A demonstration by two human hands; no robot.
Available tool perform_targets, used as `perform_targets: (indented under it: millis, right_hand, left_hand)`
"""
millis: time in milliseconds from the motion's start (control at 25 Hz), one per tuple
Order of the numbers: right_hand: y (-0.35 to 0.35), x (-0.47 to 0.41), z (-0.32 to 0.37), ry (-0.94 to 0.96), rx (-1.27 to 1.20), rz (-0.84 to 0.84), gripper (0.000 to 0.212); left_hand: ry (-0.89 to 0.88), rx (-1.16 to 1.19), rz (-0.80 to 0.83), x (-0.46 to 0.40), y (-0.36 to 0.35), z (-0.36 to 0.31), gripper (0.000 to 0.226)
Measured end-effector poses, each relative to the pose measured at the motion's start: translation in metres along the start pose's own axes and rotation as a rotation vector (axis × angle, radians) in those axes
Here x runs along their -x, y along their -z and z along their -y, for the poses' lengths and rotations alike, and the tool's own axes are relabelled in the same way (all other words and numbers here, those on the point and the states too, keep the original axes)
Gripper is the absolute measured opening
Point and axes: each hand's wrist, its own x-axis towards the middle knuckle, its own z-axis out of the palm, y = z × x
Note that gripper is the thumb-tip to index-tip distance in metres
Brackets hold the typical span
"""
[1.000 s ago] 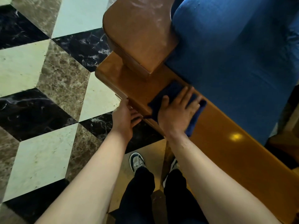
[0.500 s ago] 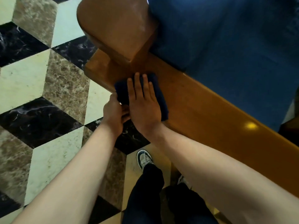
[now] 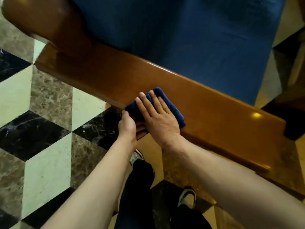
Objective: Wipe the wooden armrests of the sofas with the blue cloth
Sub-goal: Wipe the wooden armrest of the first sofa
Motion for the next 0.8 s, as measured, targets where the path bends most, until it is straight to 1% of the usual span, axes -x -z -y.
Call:
perform_targets:
  millis: [120,320,440,480,520,560,600,640,680,720,760,800]
  right_hand:
    - [0.007,0.096,-0.065,-0.07,0.065,0.008,0.081]
    - [0.006,0.217,-0.151,-0.092,0.127,0.015,0.067]
    - [0.004,0.269,-0.184,-0.15,0.073,-0.025,0.062]
    - [0.002,0.283,-0.19,-0.166,0.031,-0.044,0.062]
    - [0.001,0.3,-0.195,-0.23,-0.074,-0.042,0.062]
    - [0.0,0.319,-0.197,-0.326,-0.238,-0.033,0.06]
    - [-0.001,0.34,-0.196,-0.464,-0.438,-0.011,0.055]
    - [-0.003,0.363,-0.191,-0.596,-0.605,0.029,0.051]
    - [-0.002,0.383,-0.184,-0.706,-0.724,0.056,0.049]
    - [-0.002,0.399,-0.177,-0.794,-0.804,0.053,0.049]
    - [-0.002,0.412,-0.17,-0.874,-0.883,0.026,0.052]
    - [0.003,0.422,-0.165,-0.941,-0.974,-0.025,0.056]
  left_hand:
    - [0.02,-0.038,0.06,0.041,-0.058,0.066,0.074]
    - [0.062,-0.037,0.195,0.097,-0.153,0.159,0.075]
    - [0.077,-0.031,0.233,0.131,-0.197,0.219,0.073]
    - [0.082,-0.025,0.269,0.14,-0.204,0.236,0.071]
    - [0.089,-0.048,0.316,0.148,-0.213,0.257,0.068]
    - [0.09,-0.118,0.351,0.156,-0.22,0.28,0.065]
    - [0.094,-0.224,0.374,0.166,-0.225,0.3,0.066]
    - [0.125,-0.325,0.358,0.175,-0.23,0.317,0.07]
    - [0.173,-0.402,0.321,0.184,-0.232,0.334,0.073]
    - [0.214,-0.438,0.295,0.189,-0.233,0.348,0.07]
    - [0.236,-0.443,0.276,0.193,-0.23,0.358,0.061]
    - [0.225,-0.429,0.261,0.195,-0.226,0.367,0.048]
